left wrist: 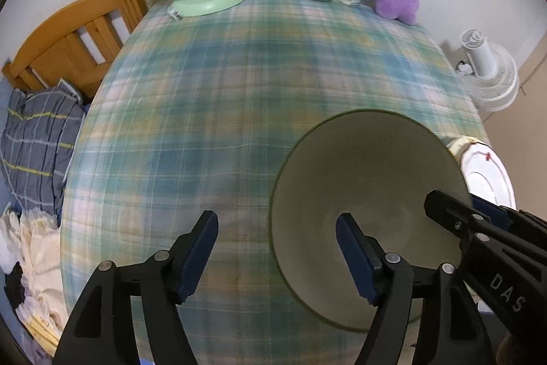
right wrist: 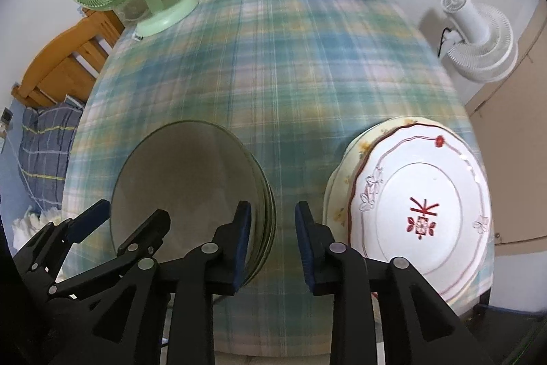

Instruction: Organize plates and bowls

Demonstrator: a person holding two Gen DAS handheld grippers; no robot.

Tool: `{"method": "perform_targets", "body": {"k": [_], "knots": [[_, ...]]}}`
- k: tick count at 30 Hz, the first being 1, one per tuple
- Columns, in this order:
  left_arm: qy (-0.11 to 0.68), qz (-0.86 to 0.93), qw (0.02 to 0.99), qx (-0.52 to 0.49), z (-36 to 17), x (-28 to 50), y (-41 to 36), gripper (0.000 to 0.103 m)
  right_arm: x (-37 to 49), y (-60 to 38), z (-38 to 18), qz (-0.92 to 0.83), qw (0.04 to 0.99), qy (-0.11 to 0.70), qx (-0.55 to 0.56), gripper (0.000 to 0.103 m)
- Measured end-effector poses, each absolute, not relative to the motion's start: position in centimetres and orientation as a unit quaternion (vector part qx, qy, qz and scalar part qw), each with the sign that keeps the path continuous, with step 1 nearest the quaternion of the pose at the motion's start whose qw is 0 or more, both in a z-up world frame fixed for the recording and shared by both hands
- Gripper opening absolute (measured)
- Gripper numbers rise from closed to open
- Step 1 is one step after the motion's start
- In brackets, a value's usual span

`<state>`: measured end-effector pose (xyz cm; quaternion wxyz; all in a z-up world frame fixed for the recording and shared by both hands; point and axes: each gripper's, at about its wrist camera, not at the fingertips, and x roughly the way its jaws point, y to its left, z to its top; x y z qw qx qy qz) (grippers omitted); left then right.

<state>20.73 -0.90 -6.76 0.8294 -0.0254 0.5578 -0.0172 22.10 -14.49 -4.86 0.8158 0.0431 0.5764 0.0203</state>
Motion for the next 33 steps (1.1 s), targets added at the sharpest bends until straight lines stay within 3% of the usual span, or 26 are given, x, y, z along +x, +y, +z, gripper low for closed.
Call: {"method": "perform_targets", "body": {"k": [1, 3, 5, 14, 21, 33], "knots": [[0.561, -0.011, 0.827, -0.024, -7.0, 20.9, -0.9, 0.076, 22.4, -14.6, -5.1, 0.025, 0.814, 0.578, 0.046, 0.037], [0.567, -0.007, 0.824, -0.022, -7.3, 21.0, -1.1, 0.077, 22.9, -14.8, -5.5, 0.034, 0.812, 0.580, 0.052, 0.050], [0.571, -0.002, 0.821, -0.015, -7.5, 21.2, -1.6, 0.077, 23.5, -14.9, -5.9, 0.044, 0.811, 0.580, 0.058, 0.054], [0.587, 0.023, 0.809, -0.010, -8.5, 22.1, -3.1, 0.077, 25.5, -14.9, -8.4, 0.098, 0.787, 0.604, 0.080, 0.053], [0.592, 0.034, 0.805, -0.006, -9.0, 22.1, -3.4, 0.077, 25.6, -14.7, -9.6, 0.136, 0.770, 0.615, 0.100, 0.041], [0.579, -0.029, 0.815, -0.009, -9.2, 22.5, -3.2, 0.077, 25.2, -14.3, -9.5, 0.116, 0.774, 0.614, 0.105, 0.041]]}}
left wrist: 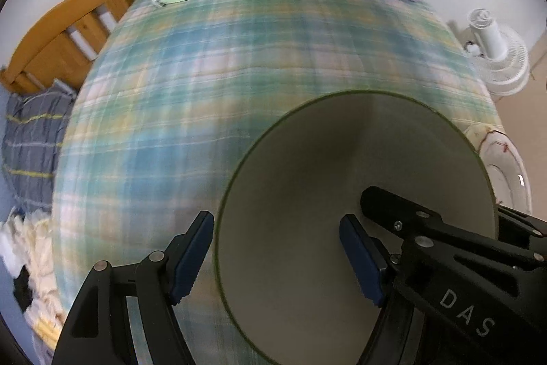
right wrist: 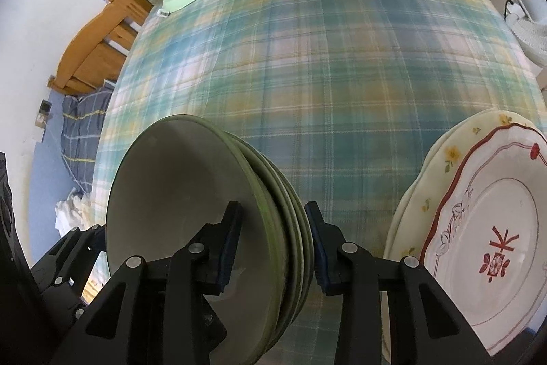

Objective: Organize plates and bowls
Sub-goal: 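Grasp the rims of the nested bowls with both tools, then lift the nested bowls and carry them over the plate stack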

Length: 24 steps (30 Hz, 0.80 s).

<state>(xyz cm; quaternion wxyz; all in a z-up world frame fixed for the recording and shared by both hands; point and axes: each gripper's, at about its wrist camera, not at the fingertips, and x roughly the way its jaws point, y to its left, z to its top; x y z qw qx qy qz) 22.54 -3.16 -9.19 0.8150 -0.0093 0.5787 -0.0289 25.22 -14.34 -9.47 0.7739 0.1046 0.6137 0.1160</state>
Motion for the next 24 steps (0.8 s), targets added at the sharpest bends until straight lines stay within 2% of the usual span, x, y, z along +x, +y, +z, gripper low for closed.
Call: {"method": "perform_targets", "body": {"k": [3, 8, 24], "knots": [[0.575, -0.053, 0.816, -0.024, -9.5, 22.7, -2.6, 0.077, 25.3, -14.1, -9.4, 0.096, 0.776, 0.614, 0.105, 0.041], [0.567, -0.098, 0.817, -0.038, -9.4, 22.6, -2.6, 0.061, 25.1, -13.6, -9.2, 0.070, 0.779, 0.615, 0.099, 0.041], [0.568, -0.131, 0.811, -0.049, -8.9, 21.0, -2.1, 0.060, 23.1, -13.3, -8.2, 0.022, 0.788, 0.605, 0.109, 0.041]]}}
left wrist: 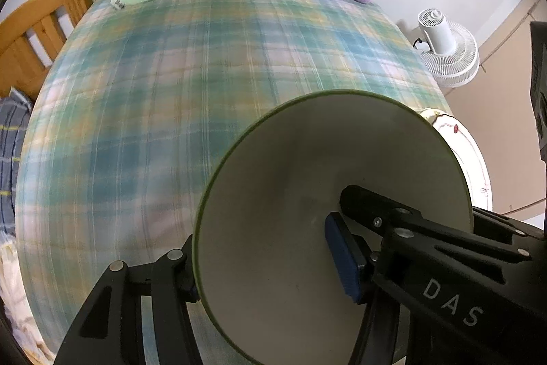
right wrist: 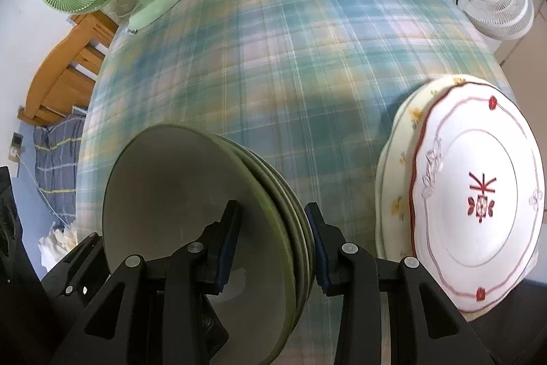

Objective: Organize plates and bowls
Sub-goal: 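Lift the nested bowls and carry them over the plate stack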

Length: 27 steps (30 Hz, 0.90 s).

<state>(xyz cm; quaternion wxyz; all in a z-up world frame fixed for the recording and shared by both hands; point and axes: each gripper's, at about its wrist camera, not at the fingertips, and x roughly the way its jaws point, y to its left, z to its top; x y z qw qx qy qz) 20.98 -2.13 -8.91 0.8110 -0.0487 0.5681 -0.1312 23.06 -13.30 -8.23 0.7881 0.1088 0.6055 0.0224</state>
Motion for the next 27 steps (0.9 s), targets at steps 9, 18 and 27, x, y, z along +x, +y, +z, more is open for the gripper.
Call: {"method": "perform_targets", "body": {"k": [9, 18, 27], "knots": [[0.550, -0.107, 0.828, -0.041, -6.9, 18.9, -4.1, 0.060, 21.4, -15.0, -6.8, 0.046, 0.795, 0.594, 0.113, 0.041], [0.530, -0.077, 0.843, -0.053, -4.3, 17.9, -8.0, 0.060, 20.7, -18.7, -4.2, 0.084, 0.805, 0.578, 0.105, 0.041], [0.517, -0.071, 0.851, -0.061, -3.2, 17.9, -12.5, 0.060, 20.6, -23.3, -2.4, 0.096, 0.813, 0.566, 0.094, 0.041]]}}
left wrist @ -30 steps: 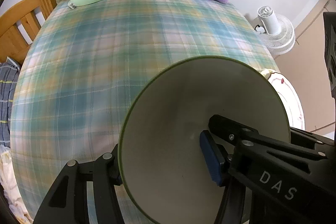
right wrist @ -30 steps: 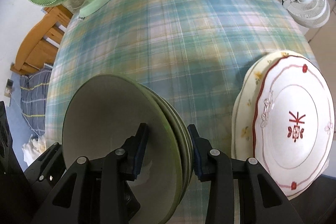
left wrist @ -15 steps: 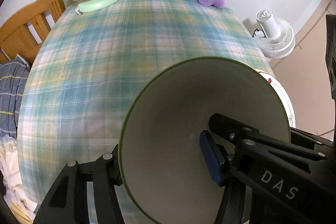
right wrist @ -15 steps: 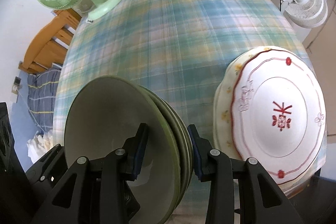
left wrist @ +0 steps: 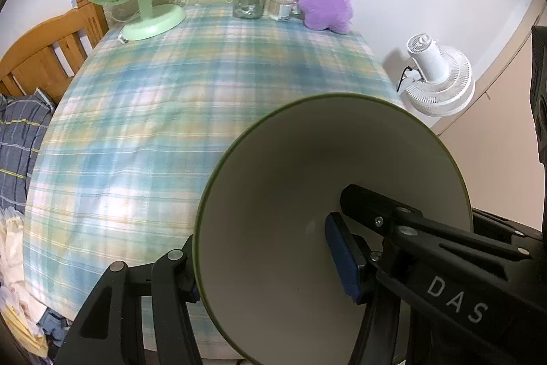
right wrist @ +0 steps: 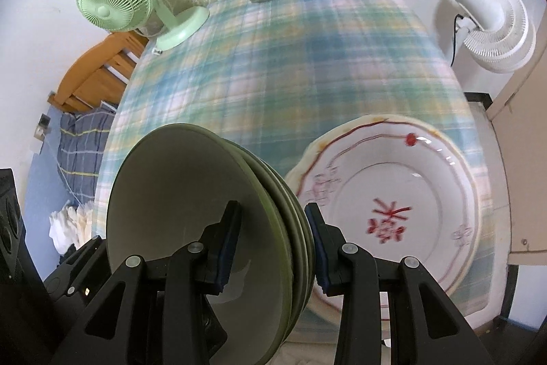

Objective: Organize plates and bowls
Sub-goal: 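Lift the nested bowls and carry them over the plate stack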

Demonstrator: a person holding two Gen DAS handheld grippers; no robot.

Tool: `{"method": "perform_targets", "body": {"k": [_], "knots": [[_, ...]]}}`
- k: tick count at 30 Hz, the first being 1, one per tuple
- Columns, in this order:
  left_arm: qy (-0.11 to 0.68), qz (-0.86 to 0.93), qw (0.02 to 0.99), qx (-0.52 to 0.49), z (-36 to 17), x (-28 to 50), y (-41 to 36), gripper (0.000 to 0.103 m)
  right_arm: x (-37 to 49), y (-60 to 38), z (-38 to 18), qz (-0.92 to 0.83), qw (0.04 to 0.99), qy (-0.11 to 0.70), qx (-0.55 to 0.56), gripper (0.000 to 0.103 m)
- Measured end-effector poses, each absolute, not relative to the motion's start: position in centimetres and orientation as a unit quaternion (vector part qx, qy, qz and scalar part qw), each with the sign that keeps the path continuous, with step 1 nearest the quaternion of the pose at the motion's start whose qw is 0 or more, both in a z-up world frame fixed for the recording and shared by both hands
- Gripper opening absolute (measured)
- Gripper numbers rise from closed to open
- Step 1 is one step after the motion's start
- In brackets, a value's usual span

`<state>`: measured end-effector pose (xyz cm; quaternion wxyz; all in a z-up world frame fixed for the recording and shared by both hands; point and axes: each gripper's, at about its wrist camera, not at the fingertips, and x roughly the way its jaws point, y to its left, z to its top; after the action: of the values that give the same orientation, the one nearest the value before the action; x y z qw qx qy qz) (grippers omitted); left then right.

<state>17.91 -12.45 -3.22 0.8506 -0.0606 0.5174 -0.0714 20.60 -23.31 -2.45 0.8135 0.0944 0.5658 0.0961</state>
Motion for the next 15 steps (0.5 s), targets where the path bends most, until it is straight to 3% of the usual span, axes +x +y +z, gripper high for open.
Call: {"method": "perform_targets", "body": {"k": [15], "knots": [[0.520, -0.071, 0.848, -0.071, -3.7, 18.8, -18.8, 0.060, 21.4, -29.9, -2.6, 0.096, 0.813, 0.569, 0.085, 0.041]]}}
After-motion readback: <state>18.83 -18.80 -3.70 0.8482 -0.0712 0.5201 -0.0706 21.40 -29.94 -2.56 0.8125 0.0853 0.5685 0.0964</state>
